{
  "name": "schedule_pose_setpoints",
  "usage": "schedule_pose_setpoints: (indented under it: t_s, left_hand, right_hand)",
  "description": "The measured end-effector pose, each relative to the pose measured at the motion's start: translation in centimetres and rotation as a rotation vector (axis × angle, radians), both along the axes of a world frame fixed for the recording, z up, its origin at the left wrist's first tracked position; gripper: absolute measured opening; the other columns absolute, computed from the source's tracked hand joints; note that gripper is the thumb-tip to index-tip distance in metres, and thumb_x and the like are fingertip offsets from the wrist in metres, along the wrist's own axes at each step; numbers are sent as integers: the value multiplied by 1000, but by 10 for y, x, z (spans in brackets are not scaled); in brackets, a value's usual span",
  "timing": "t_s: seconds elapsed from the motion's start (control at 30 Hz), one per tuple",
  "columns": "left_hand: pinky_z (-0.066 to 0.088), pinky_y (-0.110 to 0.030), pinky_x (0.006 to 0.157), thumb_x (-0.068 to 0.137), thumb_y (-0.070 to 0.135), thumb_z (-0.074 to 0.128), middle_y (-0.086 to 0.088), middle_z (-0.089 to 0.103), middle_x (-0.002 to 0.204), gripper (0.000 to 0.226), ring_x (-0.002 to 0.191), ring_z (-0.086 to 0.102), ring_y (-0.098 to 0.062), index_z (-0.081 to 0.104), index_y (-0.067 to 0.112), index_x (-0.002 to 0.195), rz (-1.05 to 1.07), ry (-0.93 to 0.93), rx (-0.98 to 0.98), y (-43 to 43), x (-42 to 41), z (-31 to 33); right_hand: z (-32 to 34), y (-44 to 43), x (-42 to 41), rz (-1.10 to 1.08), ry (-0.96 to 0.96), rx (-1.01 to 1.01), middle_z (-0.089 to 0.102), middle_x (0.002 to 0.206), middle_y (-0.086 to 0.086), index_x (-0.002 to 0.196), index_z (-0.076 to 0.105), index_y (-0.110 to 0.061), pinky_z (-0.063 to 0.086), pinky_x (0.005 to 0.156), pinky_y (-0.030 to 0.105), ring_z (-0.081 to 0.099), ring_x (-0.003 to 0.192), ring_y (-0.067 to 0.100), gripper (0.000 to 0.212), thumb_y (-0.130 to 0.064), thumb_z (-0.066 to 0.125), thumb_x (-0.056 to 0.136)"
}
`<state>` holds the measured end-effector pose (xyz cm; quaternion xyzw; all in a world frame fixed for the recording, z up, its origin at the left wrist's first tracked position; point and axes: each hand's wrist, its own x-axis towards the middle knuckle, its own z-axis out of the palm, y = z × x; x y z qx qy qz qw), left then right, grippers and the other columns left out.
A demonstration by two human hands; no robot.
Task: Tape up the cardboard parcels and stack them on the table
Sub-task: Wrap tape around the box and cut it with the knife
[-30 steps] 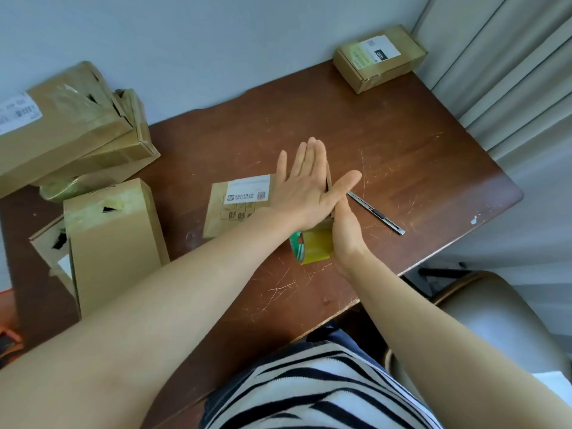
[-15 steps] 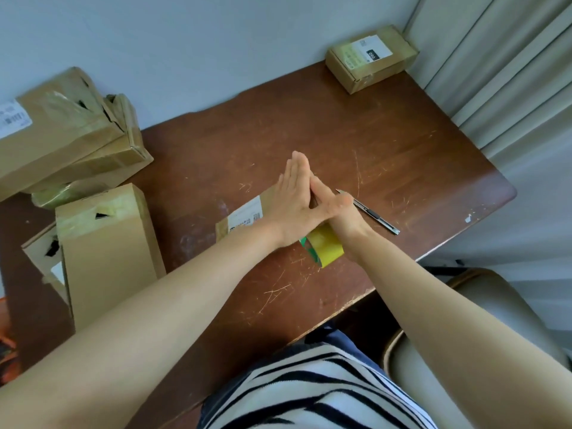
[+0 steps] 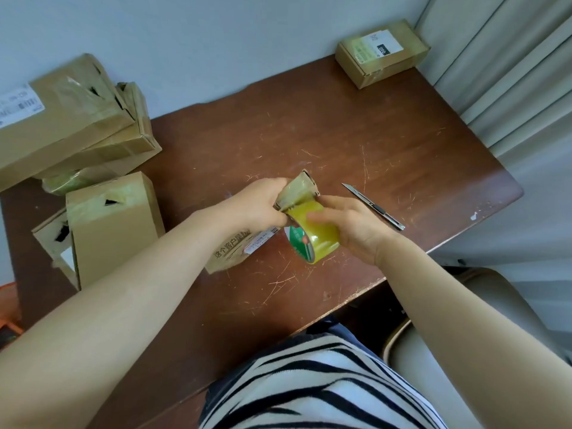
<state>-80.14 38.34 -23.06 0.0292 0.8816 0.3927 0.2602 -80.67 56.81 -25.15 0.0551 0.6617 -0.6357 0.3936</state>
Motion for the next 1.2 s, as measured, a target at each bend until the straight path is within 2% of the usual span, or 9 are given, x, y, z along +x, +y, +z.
schedule_pose_setpoints:
  t_s: [0.1, 0.27, 0.43, 0.57, 0.73, 0.8, 0.87, 1.07, 1.2]
  left_hand:
    - [50, -46, 79, 76, 2, 72, -19, 63, 100, 30, 87, 62, -31, 55, 1, 102, 52, -46, 1, -1, -2, -2]
    - [52, -45, 88, 79, -12, 64, -24, 63, 107, 37, 95, 63, -31, 58, 2, 112, 108, -299, 297, -6, 2, -7]
    - [43, -37, 90, 89, 33, 49, -6, 64, 100, 36, 93, 59, -21, 63, 7, 109, 209, -396, 489, 6, 9, -21]
    - [44, -36, 91, 101, 34, 40, -13, 67, 109, 42, 106, 60, -26, 66, 2, 106, 327, -85, 194, 19, 16, -42]
    - [34, -31, 70, 102, 28, 40, -3, 57, 72, 38, 78, 50, -22, 57, 10, 72, 309, 39, 65, 13, 7, -58]
    - [37, -28, 89, 100, 24, 41, -4, 66, 110, 28, 107, 55, -22, 66, 14, 106, 366, 52, 58, 5, 6, -66]
    - [23, -32, 111, 95, 24, 44, -4, 40, 148, 50, 137, 33, -18, 39, 15, 144, 382, 51, 66, -1, 17, -72]
    - [-20, -48, 111, 59, 78, 60, -12, -22, 156, 140, 145, -17, -27, -22, 5, 146, 26, 66, -539, 8, 65, -109]
    - [-6, -48, 116, 61, 77, 60, -16, -1, 157, 127, 145, -4, -29, -2, 13, 152, 25, 151, -613, 14, 57, -121]
  right_hand:
    - [-4, -1, 8, -87, 148, 104, 71, 102, 16, 123, 57, -11, 52, 91, 50, 68, 95, 34, 38, -13, 68, 86]
    - [-4, -2, 14, -149, 272, 195, 70, 90, 12, 102, 60, -18, 55, 70, 41, 68, 74, 23, 22, -22, 71, 84]
    - [-7, -10, 19, -212, 173, 190, 67, 74, 7, 97, 54, -17, 46, 39, 20, 65, 49, 11, 20, -16, 69, 86]
    - [-14, -11, 22, -215, 172, 219, 66, 76, 6, 95, 52, -17, 44, 38, 18, 64, 46, 8, 20, -20, 70, 86]
    - [-20, -6, 26, -198, 44, 101, 68, 93, 1, 97, 60, -28, 52, 67, 32, 65, 77, 16, 28, -30, 66, 70]
    - [-21, -7, 21, -205, 27, 43, 68, 94, 0, 103, 58, -29, 52, 72, 33, 64, 82, 17, 35, -21, 65, 69]
    - [-20, -15, 15, -202, 73, 44, 69, 91, 0, 108, 56, -26, 52, 70, 31, 64, 80, 16, 32, -15, 69, 81]
    - [-20, -56, -1, -87, 274, 245, 59, 101, 0, 112, 56, -15, 43, 73, 17, 53, 92, 12, 22, -28, 58, 94]
    - [-22, -54, 6, 62, 203, 173, 52, 137, 5, 135, 49, -33, 42, 93, 17, 51, 119, 14, 43, -26, 58, 93]
